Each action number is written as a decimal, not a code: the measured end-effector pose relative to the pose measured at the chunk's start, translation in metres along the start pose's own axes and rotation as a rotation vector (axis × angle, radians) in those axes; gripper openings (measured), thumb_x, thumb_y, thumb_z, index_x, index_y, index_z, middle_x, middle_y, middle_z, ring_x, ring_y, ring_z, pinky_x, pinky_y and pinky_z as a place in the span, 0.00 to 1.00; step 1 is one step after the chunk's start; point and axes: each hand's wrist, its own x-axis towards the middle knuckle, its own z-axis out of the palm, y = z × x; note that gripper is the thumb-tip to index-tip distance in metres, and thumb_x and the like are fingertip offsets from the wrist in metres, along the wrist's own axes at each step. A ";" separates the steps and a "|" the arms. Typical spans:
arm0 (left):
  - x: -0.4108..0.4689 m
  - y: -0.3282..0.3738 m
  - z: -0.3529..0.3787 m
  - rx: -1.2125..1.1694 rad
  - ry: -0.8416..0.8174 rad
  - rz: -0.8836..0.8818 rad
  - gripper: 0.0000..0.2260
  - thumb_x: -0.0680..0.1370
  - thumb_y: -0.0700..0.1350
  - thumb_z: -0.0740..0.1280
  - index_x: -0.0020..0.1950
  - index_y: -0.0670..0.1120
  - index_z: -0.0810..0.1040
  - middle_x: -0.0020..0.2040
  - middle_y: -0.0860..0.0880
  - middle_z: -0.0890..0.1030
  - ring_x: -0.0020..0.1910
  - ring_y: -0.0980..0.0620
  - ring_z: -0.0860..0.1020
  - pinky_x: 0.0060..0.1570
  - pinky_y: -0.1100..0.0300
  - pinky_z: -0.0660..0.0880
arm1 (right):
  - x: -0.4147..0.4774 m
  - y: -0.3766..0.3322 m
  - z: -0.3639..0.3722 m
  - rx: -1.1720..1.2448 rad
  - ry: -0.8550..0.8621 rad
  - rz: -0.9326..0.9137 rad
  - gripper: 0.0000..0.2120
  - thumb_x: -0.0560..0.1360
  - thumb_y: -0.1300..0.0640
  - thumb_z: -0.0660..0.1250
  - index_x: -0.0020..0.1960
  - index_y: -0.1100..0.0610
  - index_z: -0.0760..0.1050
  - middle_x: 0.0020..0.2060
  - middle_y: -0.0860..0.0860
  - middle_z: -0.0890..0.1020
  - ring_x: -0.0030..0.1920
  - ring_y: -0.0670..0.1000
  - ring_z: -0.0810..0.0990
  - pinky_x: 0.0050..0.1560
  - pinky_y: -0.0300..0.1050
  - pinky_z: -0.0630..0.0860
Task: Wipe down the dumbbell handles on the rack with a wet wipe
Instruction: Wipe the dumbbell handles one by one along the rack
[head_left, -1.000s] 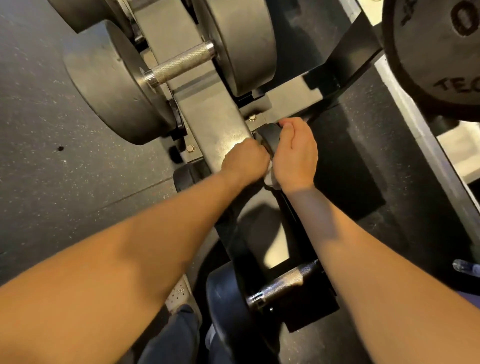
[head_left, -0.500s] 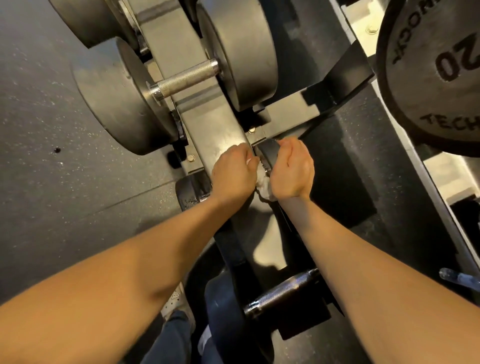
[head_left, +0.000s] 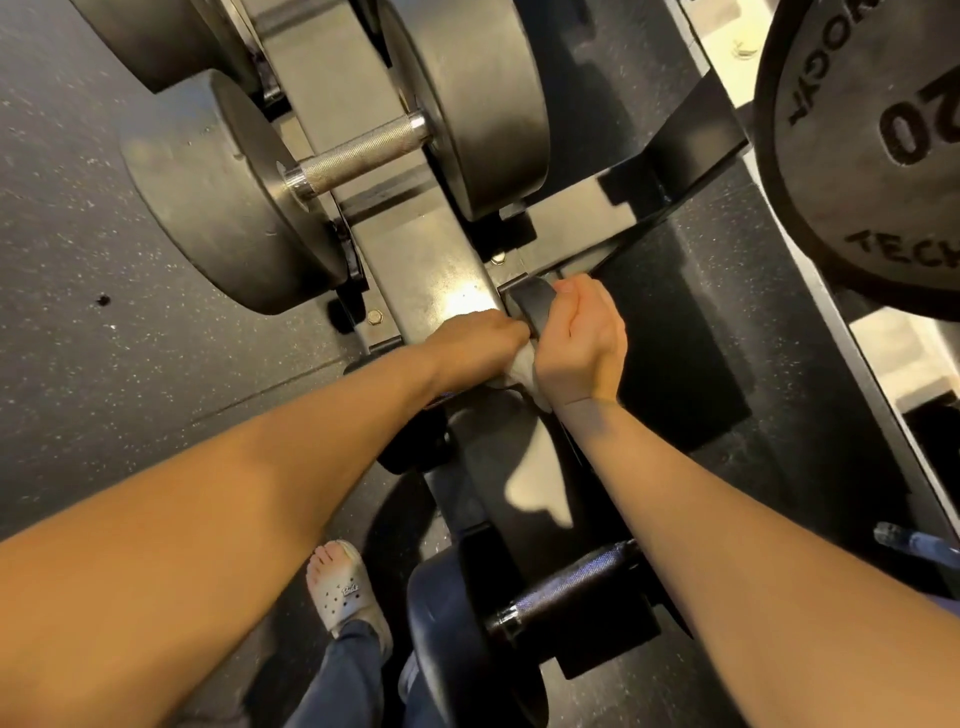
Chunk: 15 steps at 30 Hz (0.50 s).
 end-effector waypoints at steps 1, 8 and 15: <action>0.002 0.002 -0.004 -0.202 -0.038 -0.079 0.11 0.82 0.44 0.59 0.40 0.46 0.74 0.43 0.47 0.77 0.41 0.49 0.73 0.46 0.55 0.69 | 0.000 0.001 0.000 0.007 -0.006 -0.016 0.14 0.81 0.56 0.54 0.40 0.58 0.70 0.34 0.45 0.68 0.38 0.50 0.70 0.40 0.47 0.66; 0.000 -0.010 -0.008 -0.300 -0.353 -0.054 0.15 0.77 0.47 0.67 0.49 0.34 0.81 0.45 0.39 0.82 0.41 0.44 0.78 0.44 0.52 0.74 | 0.001 0.003 -0.002 -0.044 -0.044 -0.018 0.14 0.81 0.55 0.54 0.40 0.57 0.70 0.35 0.47 0.69 0.38 0.50 0.69 0.40 0.46 0.66; -0.007 -0.005 0.026 0.501 0.275 0.148 0.12 0.81 0.51 0.67 0.59 0.45 0.75 0.49 0.48 0.78 0.47 0.47 0.76 0.47 0.58 0.70 | 0.000 0.001 -0.003 -0.081 -0.049 0.010 0.12 0.82 0.54 0.54 0.43 0.53 0.71 0.36 0.44 0.70 0.40 0.49 0.71 0.42 0.44 0.65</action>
